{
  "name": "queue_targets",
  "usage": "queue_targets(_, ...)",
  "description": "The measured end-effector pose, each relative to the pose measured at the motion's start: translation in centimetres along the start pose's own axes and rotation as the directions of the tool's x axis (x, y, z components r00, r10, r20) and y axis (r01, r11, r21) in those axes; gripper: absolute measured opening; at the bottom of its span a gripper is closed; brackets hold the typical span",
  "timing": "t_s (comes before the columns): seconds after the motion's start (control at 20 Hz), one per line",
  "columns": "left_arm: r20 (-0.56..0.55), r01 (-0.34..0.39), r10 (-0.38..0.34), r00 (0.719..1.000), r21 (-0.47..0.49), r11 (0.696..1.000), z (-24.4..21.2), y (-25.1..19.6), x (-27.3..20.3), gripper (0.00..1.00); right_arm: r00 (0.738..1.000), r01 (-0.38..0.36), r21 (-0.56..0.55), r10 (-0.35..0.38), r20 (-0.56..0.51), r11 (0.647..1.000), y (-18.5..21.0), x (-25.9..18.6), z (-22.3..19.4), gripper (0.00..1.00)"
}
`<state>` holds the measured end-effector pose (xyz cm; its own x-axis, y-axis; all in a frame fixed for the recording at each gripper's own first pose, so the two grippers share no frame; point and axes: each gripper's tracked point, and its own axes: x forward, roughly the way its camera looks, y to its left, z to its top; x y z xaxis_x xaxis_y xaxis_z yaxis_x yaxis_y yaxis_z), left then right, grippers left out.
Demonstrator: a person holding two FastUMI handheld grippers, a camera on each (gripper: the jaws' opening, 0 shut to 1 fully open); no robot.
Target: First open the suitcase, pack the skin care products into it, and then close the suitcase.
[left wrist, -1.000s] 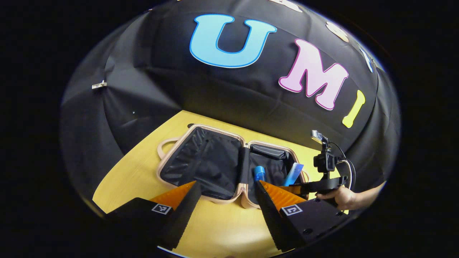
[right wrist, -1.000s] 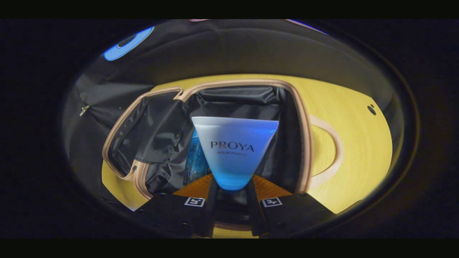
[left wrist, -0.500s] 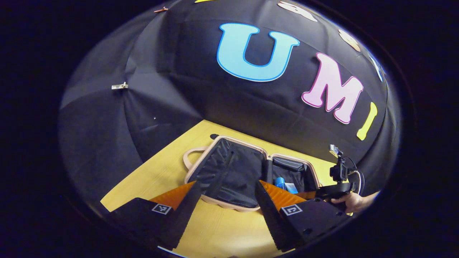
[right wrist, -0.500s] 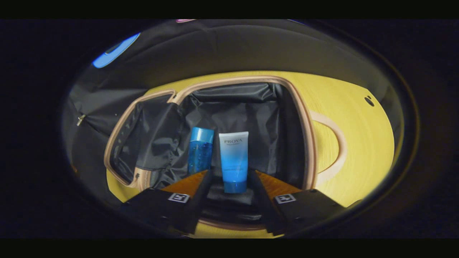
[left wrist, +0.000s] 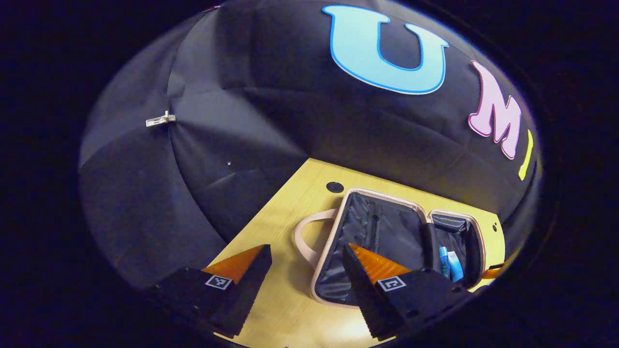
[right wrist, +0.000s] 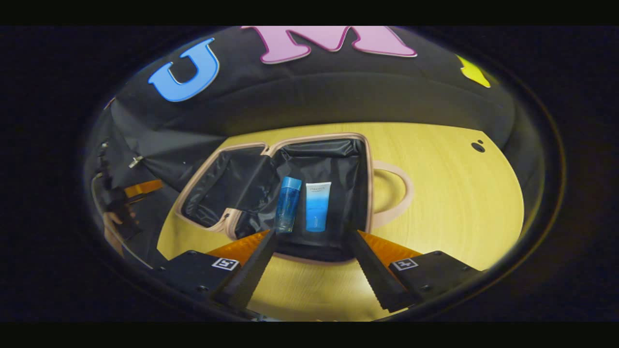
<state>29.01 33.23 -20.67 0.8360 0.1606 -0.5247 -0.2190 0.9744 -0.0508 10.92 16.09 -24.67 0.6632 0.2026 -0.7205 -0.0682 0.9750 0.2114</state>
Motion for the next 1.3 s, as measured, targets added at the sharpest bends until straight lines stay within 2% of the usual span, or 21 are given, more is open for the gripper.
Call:
queue_targets(0.1,-0.064,0.019,-0.024,0.998,-0.084,0.996,-0.8,0.6,2.8,0.93,1.000,0.027,0.001,-0.027,-0.008,1.000,-1.6,-2.6,-1.7,0.98)
queue_targets(0.2,-0.126,0.070,-0.095,0.988,-0.186,0.980,-1.2,0.3,5.6,0.93,0.997,0.072,0.032,-0.071,-0.020,0.997,-3.4,-4.6,-4.0,0.98)
queue_targets(0.25,-0.151,0.085,-0.122,0.981,-0.229,0.970,-1.3,0.5,6.8,0.87,0.995,0.097,0.051,-0.095,-0.029,0.994,-4.2,-5.0,-5.3,0.98)
queue_targets(0.3,-0.167,0.081,-0.128,0.978,-0.266,0.960,-1.4,0.9,8.2,0.77,0.993,0.114,0.068,-0.111,-0.045,0.991,-4.8,-5.4,-6.9,0.98)
queue_targets(0.35,-0.175,0.070,-0.128,0.976,-0.306,0.949,-1.3,1.6,9.6,0.81,0.990,0.122,0.080,-0.116,-0.076,0.989,-5.2,-5.4,-8.5,0.98)
queue_targets(0.4,-0.188,0.070,-0.145,0.971,-0.359,0.931,-1.3,1.6,10.5,0.81,0.987,0.125,0.091,-0.114,-0.112,0.988,-5.3,-5.6,-9.9,0.98)
queue_targets(0.45,-0.207,0.073,-0.173,0.963,-0.418,0.905,-1.5,1.2,11.1,0.73,0.985,0.123,0.098,-0.110,-0.132,0.987,-5.1,-5.5,-10.5,0.98)
queue_targets(0.5,-0.224,0.075,-0.202,0.953,-0.474,0.878,-1.8,0.9,11.7,0.79,0.985,0.121,0.099,-0.106,-0.139,0.988,-4.8,-5.2,-10.5,0.98)
queue_targets(0.55,-0.229,0.078,-0.223,0.947,-0.511,0.856,-1.9,0.6,12.2,0.76,0.986,0.113,0.092,-0.100,-0.134,0.989,-4.6,-5.1,-10.4,0.98)
queue_targets(0.6,-0.232,0.076,-0.227,0.946,-0.522,0.850,-2.3,0.6,12.8,0.65,0.988,0.106,0.084,-0.095,-0.121,0.991,-4.5,-5.3,-10.0,0.98)
queue_targets(0.65,-0.244,0.059,-0.211,0.947,-0.512,0.857,-2.7,0.8,13.4,0.75,0.990,0.102,0.077,-0.093,-0.108,0.992,-4.4,-5.3,-9.5,0.98)
queue_targets(0.7,-0.265,0.023,-0.177,0.948,-0.497,0.867,-3.2,1.5,13.4,0.61,0.991,0.095,0.075,-0.088,-0.098,0.993,-4.4,-5.4,-9.2,0.98)
queue_targets(0.8,-0.277,0.007,-0.165,0.947,-0.494,0.869,-3.5,1.2,13.3,0.24,0.993,0.093,0.072,-0.087,-0.081,0.993,-4.7,-5.6,-8.6,0.98)
queue_targets(0.9,-0.248,0.040,-0.173,0.953,-0.463,0.885,-1.9,0.6,12.2,0.19,0.993,0.103,0.071,-0.098,-0.070,0.992,-5.4,-5.9,-8.3,0.98)
queue_targets(1.0,-0.247,0.039,-0.133,0.960,-0.352,0.935,-0.8,0.3,10.9,0.13,0.992,0.121,0.081,-0.116,-0.058,0.989,-6.4,-5.9,-8.0,0.98)
queue_targets(1.15,-0.164,0.084,-0.119,0.979,-0.206,0.975,3.9,-1.6,7.1,0.07,0.992,0.123,0.116,-0.122,-0.022,0.986,-7.1,-6.2,-6.8,0.98)
queue_targets(1.2,-0.138,0.101,-0.122,0.983,-0.152,0.983,5.6,-3.4,4.6,0.07,0.992,0.125,0.118,-0.124,-0.009,0.985,-7.4,-6.3,-6.4,0.89)
queue_targets(1.25,-0.111,0.113,-0.123,0.986,-0.092,0.989,7.1,-4.6,2.5,0.06,0.992,0.125,0.118,-0.126,0.005,0.985,-7.7,-6.4,-6.0,0.98)
queue_targets(1.3,-0.090,0.130,-0.133,0.987,-0.040,0.991,8.5,-6.4,0.6,0.06,0.992,0.124,0.120,-0.127,0.018,0.985,-7.9,-6.6,-5.8,0.98)
